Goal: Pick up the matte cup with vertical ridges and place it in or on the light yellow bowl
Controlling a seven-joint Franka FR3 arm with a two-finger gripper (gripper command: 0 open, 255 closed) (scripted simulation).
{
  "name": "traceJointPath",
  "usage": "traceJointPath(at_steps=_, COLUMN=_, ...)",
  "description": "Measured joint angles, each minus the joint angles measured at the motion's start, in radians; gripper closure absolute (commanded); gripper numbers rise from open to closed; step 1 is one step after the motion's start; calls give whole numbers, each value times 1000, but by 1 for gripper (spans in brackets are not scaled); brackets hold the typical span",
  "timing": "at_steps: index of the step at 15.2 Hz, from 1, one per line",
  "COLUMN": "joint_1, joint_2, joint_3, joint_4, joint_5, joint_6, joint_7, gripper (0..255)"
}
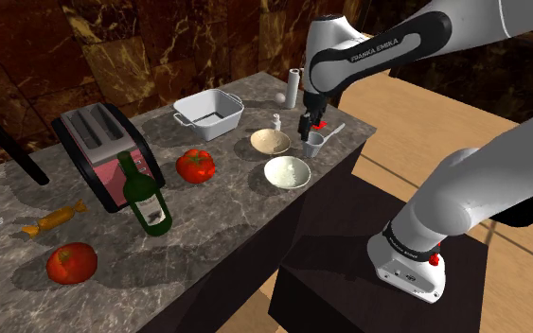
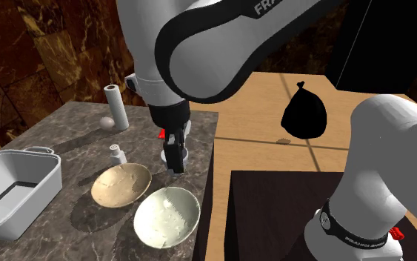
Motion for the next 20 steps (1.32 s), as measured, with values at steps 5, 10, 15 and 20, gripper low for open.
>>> traceJointPath(at_steps=5, joint_1=-42, joint_2=167, joint_3=-24, joint_4=29, joint_5=-71, joint_6=131, joint_7=-2, gripper=0)
traceJointPath(at_steps=10, joint_1=-80, joint_2=357, joint_3=-53, joint_4=101, joint_5=-145, joint_6=243, joint_7=4, gripper=0)
traceJointPath(at_steps=15, joint_1=-109, joint_2=544, joint_3=-90, joint_4=196, joint_5=-213, joint_6=333, joint_7=14, gripper=0)
traceJointPath(at_steps=20, joint_1=-115, joint_2=622, joint_3=-103, joint_4=213, joint_5=-237, joint_6=394, joint_7=28, gripper=0)
